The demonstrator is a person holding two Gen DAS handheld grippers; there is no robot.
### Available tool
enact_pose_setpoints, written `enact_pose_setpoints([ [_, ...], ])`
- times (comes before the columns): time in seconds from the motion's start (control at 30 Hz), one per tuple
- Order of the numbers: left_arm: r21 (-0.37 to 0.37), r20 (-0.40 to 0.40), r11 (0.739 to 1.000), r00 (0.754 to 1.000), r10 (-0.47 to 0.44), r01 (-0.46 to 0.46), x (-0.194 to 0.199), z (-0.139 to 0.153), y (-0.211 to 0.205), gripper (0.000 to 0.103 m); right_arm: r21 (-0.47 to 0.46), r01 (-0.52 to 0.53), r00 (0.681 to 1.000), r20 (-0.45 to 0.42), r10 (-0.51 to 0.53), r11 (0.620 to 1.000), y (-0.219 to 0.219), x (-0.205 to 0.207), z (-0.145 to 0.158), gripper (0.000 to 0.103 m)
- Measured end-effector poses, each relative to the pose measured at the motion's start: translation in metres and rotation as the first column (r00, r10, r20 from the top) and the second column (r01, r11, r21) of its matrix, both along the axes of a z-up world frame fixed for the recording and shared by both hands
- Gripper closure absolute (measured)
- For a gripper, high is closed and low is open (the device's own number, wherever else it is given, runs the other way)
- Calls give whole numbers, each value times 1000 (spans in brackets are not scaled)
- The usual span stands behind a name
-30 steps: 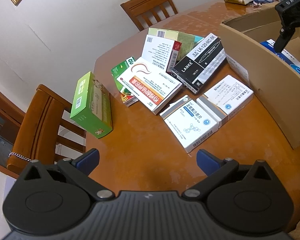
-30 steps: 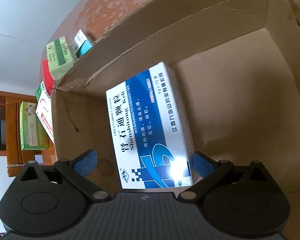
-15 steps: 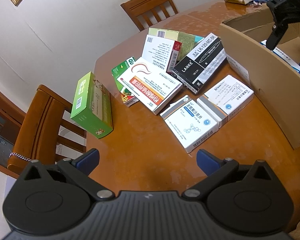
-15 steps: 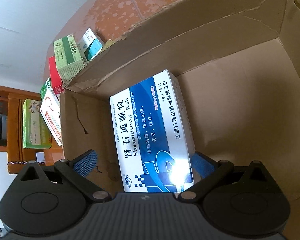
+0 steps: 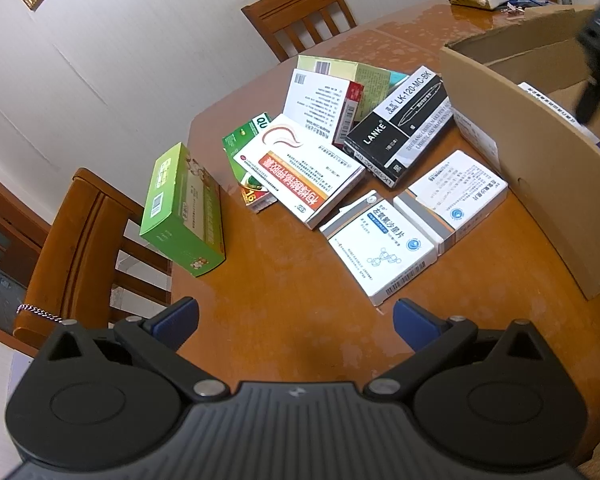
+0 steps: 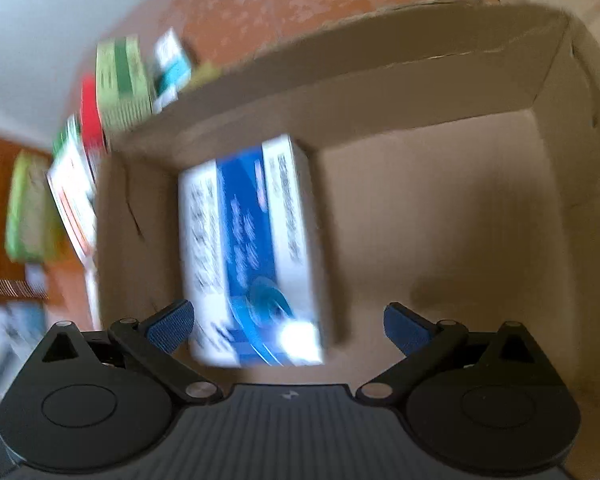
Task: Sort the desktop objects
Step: 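Lower the white-blue box into the cardboard box and open the right gripper, then withdraw the right gripper from the cardboard box back toward the table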
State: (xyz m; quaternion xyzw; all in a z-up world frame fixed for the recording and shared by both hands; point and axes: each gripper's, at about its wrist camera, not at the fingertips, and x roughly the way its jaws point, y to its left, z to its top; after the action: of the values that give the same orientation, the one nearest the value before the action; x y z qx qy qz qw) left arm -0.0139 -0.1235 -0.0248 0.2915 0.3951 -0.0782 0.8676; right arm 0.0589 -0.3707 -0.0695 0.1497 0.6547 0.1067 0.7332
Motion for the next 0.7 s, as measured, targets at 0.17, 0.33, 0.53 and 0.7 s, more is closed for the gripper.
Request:
enact_pose_setpoints([
  [0.17,-1,-1,1000,1000,-19,19,0,-1,-5,0,-108,-194,981,-44,190,975,19,-3,-12,0],
  [0.33,3,0,1000,1000,-5,5,1,0,-3,0,-190,-264,964,-84,252,946,41,-2,-30,0],
  [0.53,6,-1,1000,1000,4,-4,2,-1,-2,0,-252,-265,964,-82,252,931,56,2,-42,0],
  [0.7,9,0,1000,1000,-2,2,2,-1,-3,0,-232,-249,969,-65,240,940,63,6,-42,0],
])
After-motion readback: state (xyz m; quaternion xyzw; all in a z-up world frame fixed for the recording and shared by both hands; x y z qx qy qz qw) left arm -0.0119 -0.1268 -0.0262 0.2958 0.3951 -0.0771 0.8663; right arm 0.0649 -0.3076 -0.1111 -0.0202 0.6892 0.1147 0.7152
